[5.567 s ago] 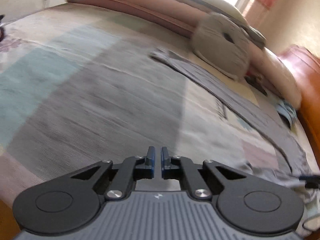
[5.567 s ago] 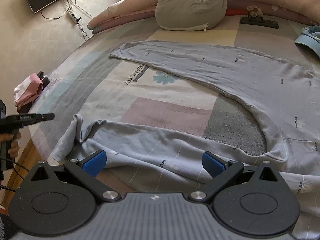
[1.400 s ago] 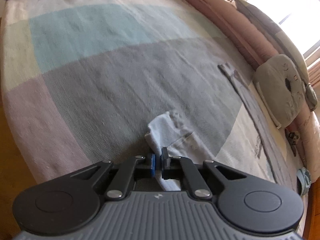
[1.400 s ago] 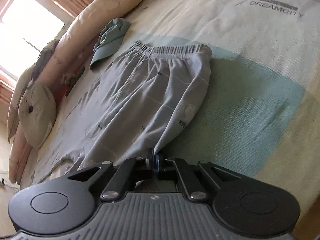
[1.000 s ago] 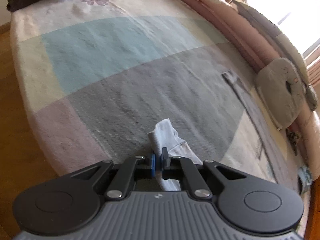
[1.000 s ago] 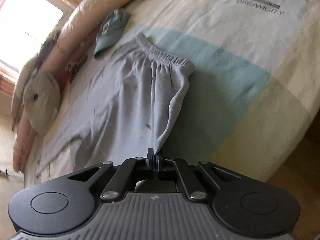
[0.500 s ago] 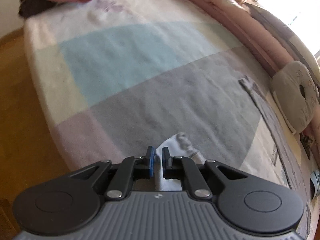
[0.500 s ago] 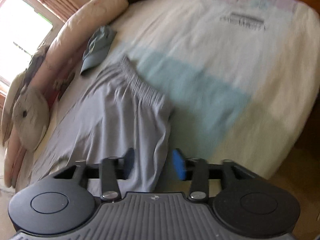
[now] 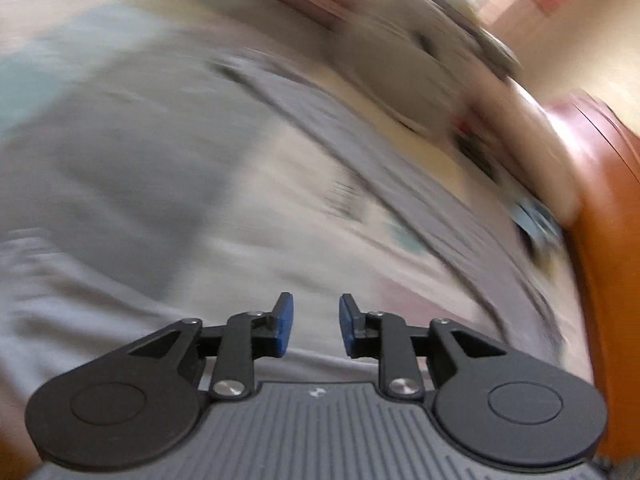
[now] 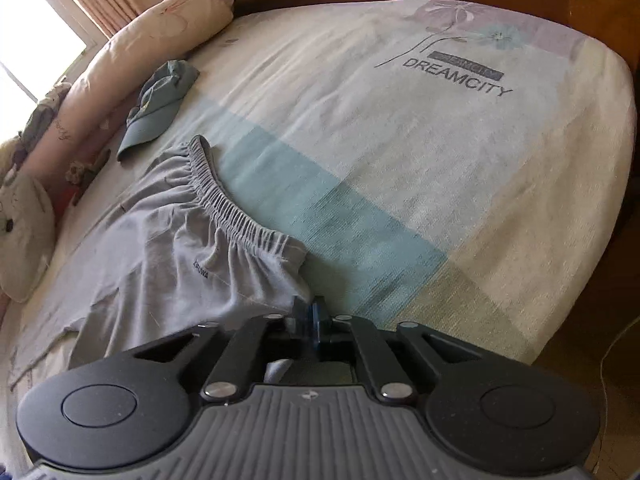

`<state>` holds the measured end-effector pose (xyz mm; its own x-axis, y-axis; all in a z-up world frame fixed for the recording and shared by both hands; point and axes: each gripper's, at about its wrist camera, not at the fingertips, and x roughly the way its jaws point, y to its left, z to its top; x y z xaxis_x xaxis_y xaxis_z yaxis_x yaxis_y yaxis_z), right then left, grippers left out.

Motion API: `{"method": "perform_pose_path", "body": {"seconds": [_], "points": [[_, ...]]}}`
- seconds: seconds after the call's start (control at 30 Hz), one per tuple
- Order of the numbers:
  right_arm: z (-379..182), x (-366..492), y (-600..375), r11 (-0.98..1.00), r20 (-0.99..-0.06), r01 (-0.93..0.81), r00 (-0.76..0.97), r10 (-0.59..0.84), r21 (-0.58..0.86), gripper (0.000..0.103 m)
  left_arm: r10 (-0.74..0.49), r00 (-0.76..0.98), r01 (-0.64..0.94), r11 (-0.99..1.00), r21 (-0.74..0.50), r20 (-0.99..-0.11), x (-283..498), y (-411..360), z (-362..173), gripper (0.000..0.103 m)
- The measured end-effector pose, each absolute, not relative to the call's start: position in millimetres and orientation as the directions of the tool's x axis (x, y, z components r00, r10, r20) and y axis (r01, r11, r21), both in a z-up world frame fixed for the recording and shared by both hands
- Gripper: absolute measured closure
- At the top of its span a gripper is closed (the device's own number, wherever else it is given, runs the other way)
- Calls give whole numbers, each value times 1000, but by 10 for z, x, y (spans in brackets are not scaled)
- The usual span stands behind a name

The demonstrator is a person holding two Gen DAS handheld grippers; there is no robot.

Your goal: Fold clothes

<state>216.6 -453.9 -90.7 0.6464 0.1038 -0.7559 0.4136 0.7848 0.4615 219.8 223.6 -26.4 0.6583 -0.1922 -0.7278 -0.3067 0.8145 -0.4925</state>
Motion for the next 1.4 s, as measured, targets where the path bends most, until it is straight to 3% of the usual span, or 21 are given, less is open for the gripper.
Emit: {"method": "perform_pose_path", "body": {"seconds": [0.27,0.37,0.6,0.63,0.73,0.93,1.1,1.17,1.27,1.4], "points": [[-559,2087,-4509,820,-660,342,750,56,458,67,-526,528,38,798,-601,-666,3331,757,-546,69],[-505,2050,-4516,821,-622,308,780,71,480,62,-582,477,59,769,-636,-659,3695,387,-747,66],[-498,1896,-4610,796,-583,292,807,92,530,61,-588,467,4,748,-664,-660,4048,96,-976,66],[-507,1875,-4629,794,-581,293,808,91,533,60,-586,474,-2,746,-666,-658,4076,68,-986,67],[-536,1838,-4678,796,-584,301,808,80,526,60,-522,499,7,800,-600,-692,4140,-46,-975,100],[-581,1847,-4755,792,-576,281,811,107,542,59,-427,555,8,861,-508,-714,4279,-91,-837,100],[-635,1879,-4706,798,-582,248,799,153,550,55,-427,509,58,883,-466,-747,4229,-192,-749,94],[-642,1896,-4669,806,-580,223,795,176,549,54,-438,491,91,885,-456,-753,4077,-192,-703,79],[-636,1920,-4607,817,-569,179,795,208,549,49,-475,482,136,871,-473,-736,3788,-157,-637,71],[-676,2004,-4550,815,-566,142,785,253,562,49,-504,448,197,861,-468,-739,3533,-209,-638,69]]}}
